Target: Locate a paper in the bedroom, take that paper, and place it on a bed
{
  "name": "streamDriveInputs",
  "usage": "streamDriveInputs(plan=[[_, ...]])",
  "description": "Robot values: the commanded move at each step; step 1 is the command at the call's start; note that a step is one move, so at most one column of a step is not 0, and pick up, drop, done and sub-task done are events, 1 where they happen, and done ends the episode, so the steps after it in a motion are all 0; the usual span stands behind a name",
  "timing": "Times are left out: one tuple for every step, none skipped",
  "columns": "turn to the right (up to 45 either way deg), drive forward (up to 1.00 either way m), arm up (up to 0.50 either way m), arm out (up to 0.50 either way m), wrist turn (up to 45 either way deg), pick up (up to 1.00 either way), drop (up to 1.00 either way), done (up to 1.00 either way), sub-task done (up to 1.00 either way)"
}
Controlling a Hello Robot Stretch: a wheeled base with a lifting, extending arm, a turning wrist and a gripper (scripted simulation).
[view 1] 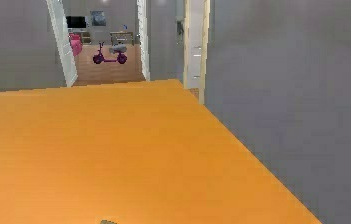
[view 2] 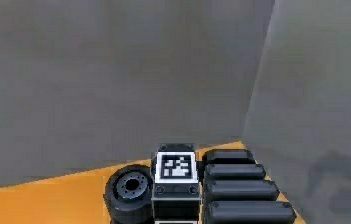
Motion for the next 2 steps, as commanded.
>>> streamDriveInputs(plan=[[0.0, 1.00, 0.00, 0.00, 0.0, 0.00, 0.00, 0.00, 0.00], [0.0, 1.00, 0.00, 0.00, 0.0, 0.00, 0.00, 0.00, 0.00]])
